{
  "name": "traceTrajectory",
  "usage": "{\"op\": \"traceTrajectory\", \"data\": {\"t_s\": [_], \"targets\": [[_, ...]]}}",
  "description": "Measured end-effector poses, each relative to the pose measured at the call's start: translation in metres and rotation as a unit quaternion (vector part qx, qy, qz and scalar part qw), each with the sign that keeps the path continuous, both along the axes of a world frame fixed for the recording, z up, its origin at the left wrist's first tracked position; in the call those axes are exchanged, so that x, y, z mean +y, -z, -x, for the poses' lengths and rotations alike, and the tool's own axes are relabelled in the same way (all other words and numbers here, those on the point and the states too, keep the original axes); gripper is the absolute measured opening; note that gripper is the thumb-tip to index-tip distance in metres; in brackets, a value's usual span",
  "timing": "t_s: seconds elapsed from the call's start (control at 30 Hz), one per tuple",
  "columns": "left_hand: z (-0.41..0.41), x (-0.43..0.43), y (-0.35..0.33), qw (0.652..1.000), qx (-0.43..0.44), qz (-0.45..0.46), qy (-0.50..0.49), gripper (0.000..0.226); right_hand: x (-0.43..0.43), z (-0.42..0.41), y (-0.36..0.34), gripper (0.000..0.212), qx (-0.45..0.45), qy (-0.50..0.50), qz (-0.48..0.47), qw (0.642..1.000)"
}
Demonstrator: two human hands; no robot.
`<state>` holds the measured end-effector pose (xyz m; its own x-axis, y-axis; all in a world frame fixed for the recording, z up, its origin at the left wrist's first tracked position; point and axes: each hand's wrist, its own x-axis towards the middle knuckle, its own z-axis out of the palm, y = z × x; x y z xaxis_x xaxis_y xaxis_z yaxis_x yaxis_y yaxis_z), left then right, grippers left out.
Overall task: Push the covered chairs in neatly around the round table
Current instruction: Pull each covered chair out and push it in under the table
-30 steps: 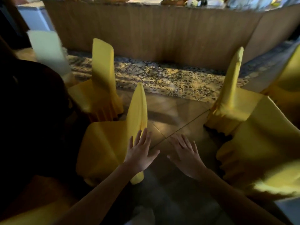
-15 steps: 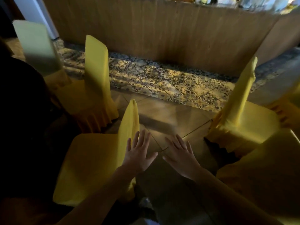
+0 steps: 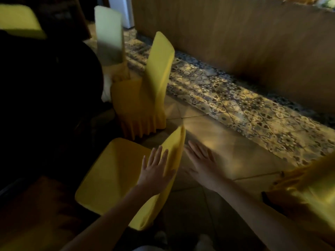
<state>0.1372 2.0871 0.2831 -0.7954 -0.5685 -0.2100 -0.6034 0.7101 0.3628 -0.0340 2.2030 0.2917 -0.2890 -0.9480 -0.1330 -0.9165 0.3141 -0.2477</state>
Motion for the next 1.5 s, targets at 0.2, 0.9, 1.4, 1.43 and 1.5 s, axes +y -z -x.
{"op": "traceTrajectory", "data": {"t_s": [0.2,0.9,1.4,1.43,1.5], "targets": [[-0.006,0.002,0.005,0.991,-0.036,-0.016,-0.125,0.076,-0.052,0.033,0.003,0.073,-0.004,-0.159,-0.046,0.986],[0.0,0.087,0.026,0.904,-0.07,0.105,-0.408,0.083,-0.126,0.079,0.004,0.051,-0.002,-0.434,-0.111,0.894],[-0.002,0.054,0.019,0.905,-0.062,0.163,-0.388,0.071,-0.165,0.076,0.019,0.047,0.04,-0.459,-0.048,0.886],[-0.004,0.048,0.018,0.906,-0.062,0.153,-0.391,0.073,-0.17,0.074,0.018,0.048,0.042,-0.458,-0.05,0.887],[-0.009,0.035,0.019,0.906,-0.063,0.151,-0.39,0.077,-0.181,0.069,0.016,0.048,0.044,-0.455,-0.057,0.888]]}}
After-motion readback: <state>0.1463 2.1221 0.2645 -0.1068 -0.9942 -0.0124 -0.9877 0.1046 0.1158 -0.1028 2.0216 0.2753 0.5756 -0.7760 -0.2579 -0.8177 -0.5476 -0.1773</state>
